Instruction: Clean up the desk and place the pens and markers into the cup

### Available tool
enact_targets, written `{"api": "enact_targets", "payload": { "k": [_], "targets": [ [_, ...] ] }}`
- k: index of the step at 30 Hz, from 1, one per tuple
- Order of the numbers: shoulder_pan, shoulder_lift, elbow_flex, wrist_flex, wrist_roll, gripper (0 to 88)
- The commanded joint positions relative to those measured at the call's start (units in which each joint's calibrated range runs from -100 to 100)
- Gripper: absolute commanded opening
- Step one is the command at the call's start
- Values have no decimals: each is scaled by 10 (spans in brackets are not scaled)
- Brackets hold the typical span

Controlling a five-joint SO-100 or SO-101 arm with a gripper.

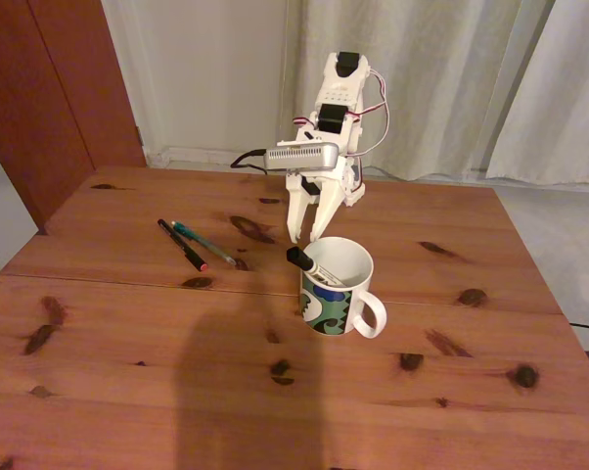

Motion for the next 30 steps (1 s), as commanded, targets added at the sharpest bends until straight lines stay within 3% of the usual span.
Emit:
{"api": "enact_targets", "payload": {
  "k": [1,7,10,16,30],
  "targets": [
    [-4,-5,-41,-12,-1,105],
    [-4,1,-114,-12,-40,8],
    [1,3,-147,-12,-47,5],
    [52,3,-151,-6,11,5],
    [82,1,-151,-9,65,5]
  ]
}}
